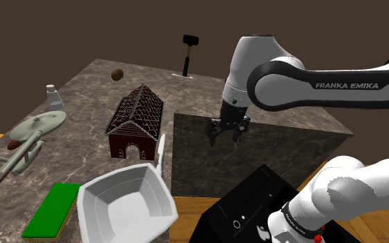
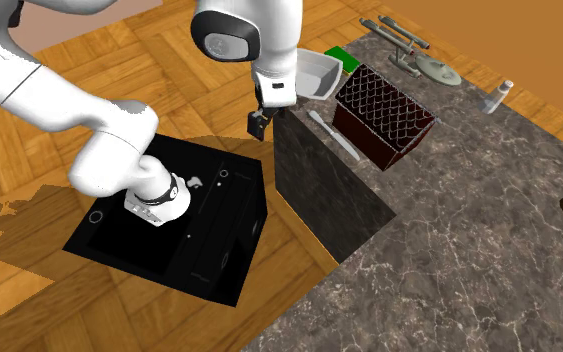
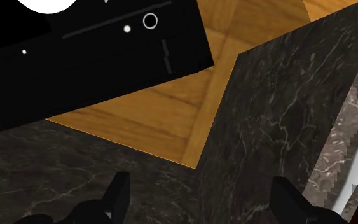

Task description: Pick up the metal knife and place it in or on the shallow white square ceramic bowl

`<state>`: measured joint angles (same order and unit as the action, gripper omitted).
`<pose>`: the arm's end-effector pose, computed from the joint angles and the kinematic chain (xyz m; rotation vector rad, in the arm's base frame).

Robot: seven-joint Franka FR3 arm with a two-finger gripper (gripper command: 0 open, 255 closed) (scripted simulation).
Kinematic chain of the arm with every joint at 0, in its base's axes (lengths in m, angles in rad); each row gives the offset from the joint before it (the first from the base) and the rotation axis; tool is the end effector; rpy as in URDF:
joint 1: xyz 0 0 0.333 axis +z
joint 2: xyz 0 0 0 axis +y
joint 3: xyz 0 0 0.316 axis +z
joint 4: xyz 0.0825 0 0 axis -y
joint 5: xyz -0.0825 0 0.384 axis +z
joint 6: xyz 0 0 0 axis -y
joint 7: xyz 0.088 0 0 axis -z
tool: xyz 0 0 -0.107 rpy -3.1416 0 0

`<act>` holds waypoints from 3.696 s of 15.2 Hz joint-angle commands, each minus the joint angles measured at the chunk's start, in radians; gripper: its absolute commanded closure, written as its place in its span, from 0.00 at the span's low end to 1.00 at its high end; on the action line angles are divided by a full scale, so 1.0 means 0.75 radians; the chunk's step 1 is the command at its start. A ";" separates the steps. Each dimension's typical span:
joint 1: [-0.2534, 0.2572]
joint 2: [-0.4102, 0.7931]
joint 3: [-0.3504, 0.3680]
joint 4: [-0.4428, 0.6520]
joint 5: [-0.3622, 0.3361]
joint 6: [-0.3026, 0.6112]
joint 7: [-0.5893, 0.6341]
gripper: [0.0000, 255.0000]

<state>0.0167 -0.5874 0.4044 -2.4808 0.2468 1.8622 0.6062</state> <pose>0.3336 0.1783 0.4690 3.0818 -0.5183 -0.0930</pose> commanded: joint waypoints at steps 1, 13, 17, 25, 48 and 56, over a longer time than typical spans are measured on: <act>-0.015 0.088 0.065 0.033 0.013 0.075 0.099 0.00; -0.132 0.740 0.417 0.372 -0.267 0.422 0.822 0.00; -0.104 0.953 0.435 0.510 -0.452 0.457 1.053 0.00; -0.076 1.048 0.408 0.461 -0.540 0.575 1.113 0.00; -0.096 0.974 0.428 0.501 -0.470 0.481 1.066 1.00; -0.112 0.889 0.440 0.571 -0.396 0.350 1.015 1.00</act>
<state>-0.0658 0.0951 0.7319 -2.0542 -0.0632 2.1373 1.3739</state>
